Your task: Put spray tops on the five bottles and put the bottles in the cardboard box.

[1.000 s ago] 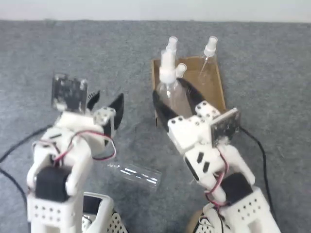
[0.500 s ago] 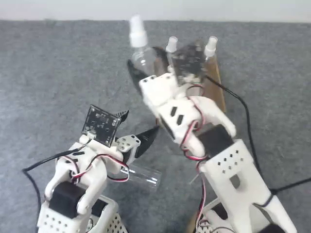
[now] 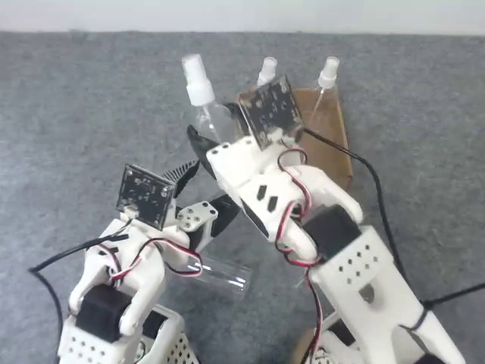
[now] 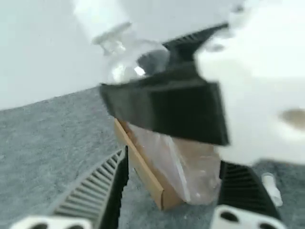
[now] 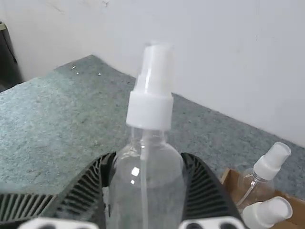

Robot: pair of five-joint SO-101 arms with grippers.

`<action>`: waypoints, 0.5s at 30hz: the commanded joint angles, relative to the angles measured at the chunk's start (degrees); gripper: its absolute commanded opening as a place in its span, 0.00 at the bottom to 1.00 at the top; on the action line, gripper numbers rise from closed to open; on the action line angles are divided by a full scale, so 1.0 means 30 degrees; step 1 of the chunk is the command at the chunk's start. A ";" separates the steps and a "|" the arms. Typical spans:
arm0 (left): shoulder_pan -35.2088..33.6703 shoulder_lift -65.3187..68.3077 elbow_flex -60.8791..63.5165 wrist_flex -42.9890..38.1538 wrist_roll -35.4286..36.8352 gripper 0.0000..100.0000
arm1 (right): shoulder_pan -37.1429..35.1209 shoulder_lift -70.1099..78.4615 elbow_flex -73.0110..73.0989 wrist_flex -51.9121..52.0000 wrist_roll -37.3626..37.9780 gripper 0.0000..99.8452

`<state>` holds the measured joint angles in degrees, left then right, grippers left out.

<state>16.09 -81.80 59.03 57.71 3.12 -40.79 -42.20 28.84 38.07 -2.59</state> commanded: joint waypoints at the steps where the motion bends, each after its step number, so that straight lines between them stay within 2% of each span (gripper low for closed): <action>1: -0.0469 0.0088 0.0513 -0.1055 0.0147 0.28 | -0.0044 -0.2711 0.0469 0.0190 -0.0088 0.01; 8: -0.0469 0.0059 0.0777 -0.1114 0.0117 0.28 | 0.1363 -0.3795 0.0733 0.1949 -0.0088 0.01; 13: -0.0557 0.0059 0.0806 -0.1084 0.0117 0.28 | 0.4352 -0.3707 0.0733 0.2037 0.0117 0.01; 15: -0.0557 0.0059 0.0982 -0.1084 0.0117 0.28 | 0.5729 -0.3678 0.0733 0.2037 0.1289 0.01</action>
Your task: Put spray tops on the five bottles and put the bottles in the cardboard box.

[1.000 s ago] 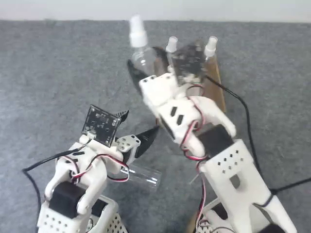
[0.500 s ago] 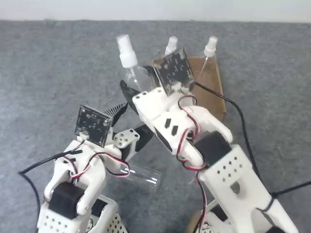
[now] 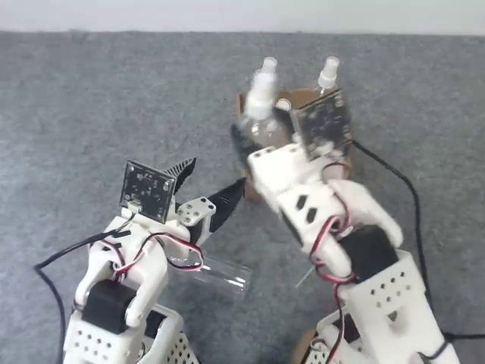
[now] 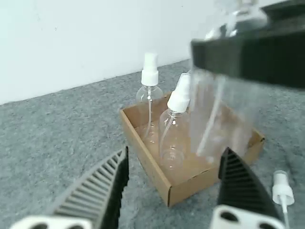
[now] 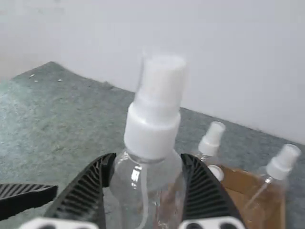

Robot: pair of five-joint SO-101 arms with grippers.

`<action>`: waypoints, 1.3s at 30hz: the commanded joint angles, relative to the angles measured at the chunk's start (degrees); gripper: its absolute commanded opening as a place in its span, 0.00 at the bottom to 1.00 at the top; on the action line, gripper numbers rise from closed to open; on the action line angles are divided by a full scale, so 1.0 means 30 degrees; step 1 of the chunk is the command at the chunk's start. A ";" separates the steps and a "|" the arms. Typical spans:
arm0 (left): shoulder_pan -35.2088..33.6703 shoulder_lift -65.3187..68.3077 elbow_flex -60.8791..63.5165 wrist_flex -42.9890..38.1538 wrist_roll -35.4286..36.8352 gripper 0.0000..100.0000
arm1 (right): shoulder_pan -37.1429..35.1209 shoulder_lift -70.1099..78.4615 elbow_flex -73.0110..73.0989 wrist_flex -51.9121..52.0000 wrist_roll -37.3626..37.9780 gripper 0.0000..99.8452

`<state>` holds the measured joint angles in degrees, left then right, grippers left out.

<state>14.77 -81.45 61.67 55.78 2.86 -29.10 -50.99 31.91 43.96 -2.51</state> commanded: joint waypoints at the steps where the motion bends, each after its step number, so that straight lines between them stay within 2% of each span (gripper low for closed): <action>1: -0.0117 -0.0117 0.0337 -0.0469 0.0205 0.28 | 0.2564 -0.0689 -0.0293 -0.0015 0.1934 0.01; 3: -0.0117 -0.0176 0.0747 -0.0557 0.0147 0.28 | 0.4264 -0.0454 -0.0205 -0.0103 0.2813 0.01; 7: -0.0117 -0.0205 0.0982 -0.0557 -0.0352 0.28 | 0.7106 0.0571 -0.0147 -0.0454 0.2842 0.01; 10: -0.0117 -0.0205 0.1011 -0.0557 -0.0352 0.28 | 0.8073 0.1685 0.1231 -0.3121 0.2842 0.01; 15: -0.0938 -0.0117 0.1011 -0.0586 -0.0381 0.28 | 0.8073 0.4000 0.3780 -0.8337 0.2842 0.01; 20: -0.3048 -0.0088 0.1070 -0.1407 -0.0205 0.28 | 0.7956 0.6608 0.3839 -1.1209 0.2696 0.01; 23: -0.3751 -0.0088 0.1070 -0.1524 -0.0176 0.28 | 0.7692 0.7927 0.3839 -1.2733 0.1670 0.01; 30: -0.3868 -0.0088 0.1070 -0.1524 -0.0176 0.28 | 0.7399 1.0799 0.3868 -1.5048 0.0440 0.01; 39: -0.3839 -0.0088 0.1656 -0.2198 -0.0176 0.28 | 0.7077 1.3582 0.3927 -1.8418 0.0557 0.01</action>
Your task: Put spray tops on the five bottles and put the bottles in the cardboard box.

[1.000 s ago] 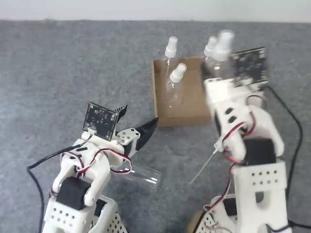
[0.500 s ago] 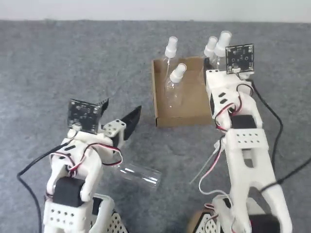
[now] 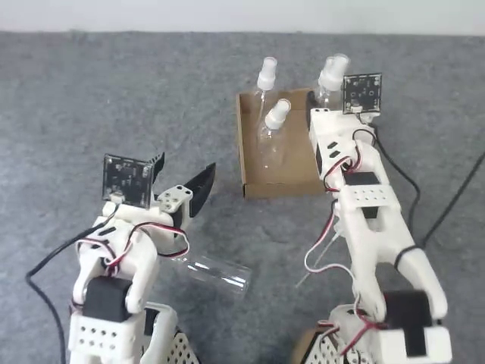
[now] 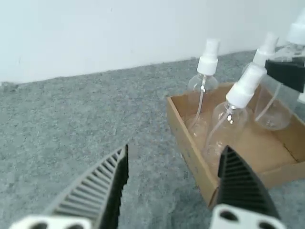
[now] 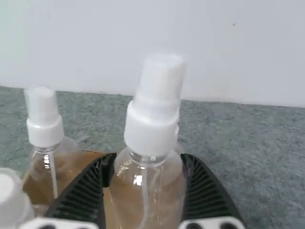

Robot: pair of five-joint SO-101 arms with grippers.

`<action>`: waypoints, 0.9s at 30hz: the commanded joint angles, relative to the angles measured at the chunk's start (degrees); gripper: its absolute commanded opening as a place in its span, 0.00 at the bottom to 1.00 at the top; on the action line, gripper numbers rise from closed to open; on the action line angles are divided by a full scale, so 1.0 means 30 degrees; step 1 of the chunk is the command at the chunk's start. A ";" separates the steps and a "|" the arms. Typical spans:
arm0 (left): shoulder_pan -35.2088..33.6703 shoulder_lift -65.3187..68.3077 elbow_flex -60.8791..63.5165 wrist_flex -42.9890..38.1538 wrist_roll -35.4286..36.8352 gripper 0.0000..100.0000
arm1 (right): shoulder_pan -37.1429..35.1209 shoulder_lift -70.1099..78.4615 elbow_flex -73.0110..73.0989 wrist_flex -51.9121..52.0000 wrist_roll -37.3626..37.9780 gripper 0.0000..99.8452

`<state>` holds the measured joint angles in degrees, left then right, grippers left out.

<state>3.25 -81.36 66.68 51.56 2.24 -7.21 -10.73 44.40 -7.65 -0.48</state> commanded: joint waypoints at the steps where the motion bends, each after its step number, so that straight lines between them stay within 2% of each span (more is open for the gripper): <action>1: 0.0000 -0.0117 0.0015 -0.0850 0.0029 0.28 | -0.0190 0.0484 -0.0205 -0.1421 -0.0117 0.01; 14: 0.0000 -0.0117 0.0015 -0.0821 0.0029 0.28 | 0.0513 0.4352 -0.0205 -0.5436 -0.0117 0.01; 27: 0.0000 -0.0117 0.0015 -0.0821 0.0029 0.28 | 0.0484 0.4908 -0.0176 -0.5436 -0.0117 0.01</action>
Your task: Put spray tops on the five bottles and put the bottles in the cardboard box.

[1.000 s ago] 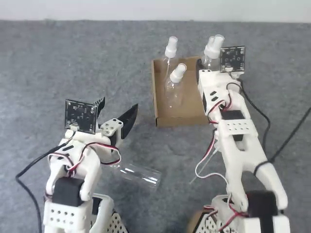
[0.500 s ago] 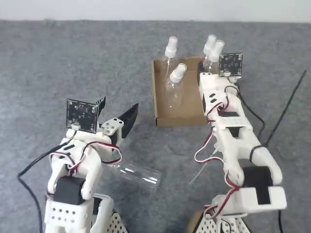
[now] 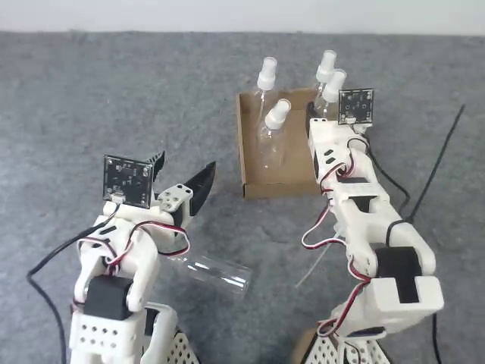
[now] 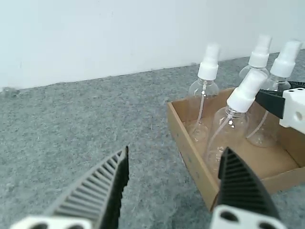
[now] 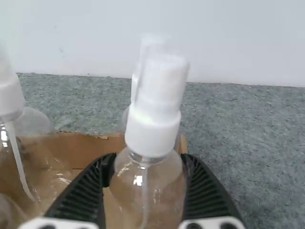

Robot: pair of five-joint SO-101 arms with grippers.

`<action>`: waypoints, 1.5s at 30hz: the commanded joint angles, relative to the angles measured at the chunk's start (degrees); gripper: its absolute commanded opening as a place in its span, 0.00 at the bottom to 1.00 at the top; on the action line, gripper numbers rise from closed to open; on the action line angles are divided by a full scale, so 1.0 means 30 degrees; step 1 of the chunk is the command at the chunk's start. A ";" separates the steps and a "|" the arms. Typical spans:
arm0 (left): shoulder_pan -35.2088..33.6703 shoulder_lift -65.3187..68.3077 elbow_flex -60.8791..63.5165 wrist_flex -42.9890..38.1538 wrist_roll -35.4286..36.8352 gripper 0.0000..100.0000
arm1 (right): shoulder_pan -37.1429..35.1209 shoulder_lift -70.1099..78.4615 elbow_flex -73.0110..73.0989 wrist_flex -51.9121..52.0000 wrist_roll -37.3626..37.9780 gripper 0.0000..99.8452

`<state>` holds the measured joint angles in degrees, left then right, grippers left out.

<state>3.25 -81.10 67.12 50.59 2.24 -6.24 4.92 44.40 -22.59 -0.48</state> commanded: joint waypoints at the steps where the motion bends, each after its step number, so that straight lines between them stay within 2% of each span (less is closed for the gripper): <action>1: 0.0000 -0.0205 -0.0132 -0.0498 0.0029 0.28 | 0.0161 -0.0308 -0.0176 -0.0425 -0.0117 0.01; 8: 0.0000 -0.0205 -0.0132 -0.0527 0.0029 0.28 | 0.0044 -0.0366 0.0176 -0.0366 -0.0117 0.16; 25: 0.0000 -0.0205 -0.0132 -0.0586 0.0029 0.28 | 0.0161 -0.0454 0.0352 -0.0513 -0.0088 0.16; 32: 0.0000 -0.0205 -0.0132 -0.0586 0.0029 0.28 | 0.0161 -0.0454 0.0352 -0.0396 -0.0088 0.25; 39: 0.0000 -0.0205 -0.0132 -0.0615 0.0029 0.28 | 0.0161 -0.0454 0.0322 -0.0396 -0.0059 0.25; 45: 0.0000 -0.0205 -0.0132 -0.0615 0.0029 0.28 | 0.0015 -0.0601 0.0234 -0.0366 0.1377 0.25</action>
<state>3.25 -81.10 67.12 50.51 2.24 -6.33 4.84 45.71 -22.86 1.63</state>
